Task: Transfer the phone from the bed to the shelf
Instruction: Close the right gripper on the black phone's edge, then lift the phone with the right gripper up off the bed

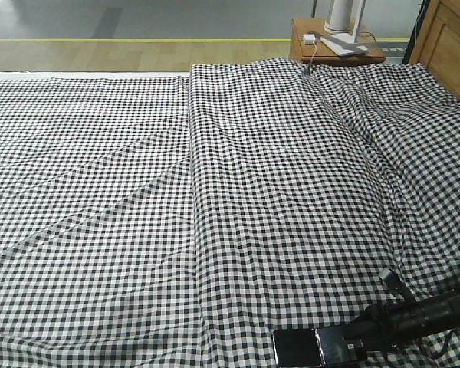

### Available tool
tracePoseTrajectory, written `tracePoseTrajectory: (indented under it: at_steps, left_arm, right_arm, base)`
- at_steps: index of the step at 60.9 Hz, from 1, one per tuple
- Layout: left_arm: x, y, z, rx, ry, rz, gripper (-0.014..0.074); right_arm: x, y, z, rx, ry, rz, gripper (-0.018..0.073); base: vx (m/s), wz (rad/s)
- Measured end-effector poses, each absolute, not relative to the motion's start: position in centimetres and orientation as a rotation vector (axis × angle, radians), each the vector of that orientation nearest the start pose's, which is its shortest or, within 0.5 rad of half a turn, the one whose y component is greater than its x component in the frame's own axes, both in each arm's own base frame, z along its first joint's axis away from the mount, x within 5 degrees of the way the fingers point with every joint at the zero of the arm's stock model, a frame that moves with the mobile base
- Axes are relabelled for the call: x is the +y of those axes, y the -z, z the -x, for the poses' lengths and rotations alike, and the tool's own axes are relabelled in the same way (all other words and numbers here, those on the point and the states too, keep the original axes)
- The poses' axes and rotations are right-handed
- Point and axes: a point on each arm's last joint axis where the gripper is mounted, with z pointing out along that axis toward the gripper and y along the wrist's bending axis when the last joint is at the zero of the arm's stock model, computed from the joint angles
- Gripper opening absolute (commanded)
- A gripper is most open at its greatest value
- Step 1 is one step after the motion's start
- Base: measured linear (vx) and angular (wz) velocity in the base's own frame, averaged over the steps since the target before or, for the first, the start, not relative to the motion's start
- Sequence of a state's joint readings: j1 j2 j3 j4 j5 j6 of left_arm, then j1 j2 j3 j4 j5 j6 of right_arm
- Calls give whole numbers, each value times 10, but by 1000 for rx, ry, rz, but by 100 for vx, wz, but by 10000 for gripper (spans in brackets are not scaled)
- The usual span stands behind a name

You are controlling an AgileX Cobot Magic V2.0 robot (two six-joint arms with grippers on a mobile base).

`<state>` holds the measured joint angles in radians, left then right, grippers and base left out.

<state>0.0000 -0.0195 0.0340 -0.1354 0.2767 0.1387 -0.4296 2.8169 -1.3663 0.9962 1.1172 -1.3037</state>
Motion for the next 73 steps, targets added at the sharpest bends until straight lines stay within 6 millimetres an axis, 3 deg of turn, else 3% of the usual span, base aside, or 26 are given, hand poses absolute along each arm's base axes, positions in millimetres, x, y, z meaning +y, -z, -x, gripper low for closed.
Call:
tracePoseTrajectory:
  at_steps: [13,47,59,73]
  left_arm:
    - [-3,-178,-54,1772,27,-34,1]
    - [-3,-178,-54,1772,27,-34,1]
    - [-3,-178,-54,1772,27,-34,1]
    - [-3,-178,-54,1772,27,-34,1]
  right_arm:
    - [-70,113,-317,2786,-1542,23,-15]
    - [-77,105,-334,2770,-1512,96,-6]
    - [-83,82,-347,2758,-1450,111,-6]
    - [-90,34,-364,2717,-1336,158,-4]
  base:
    - [0,0]
    - [0,0]
    - [0,0]
    - [0,0]
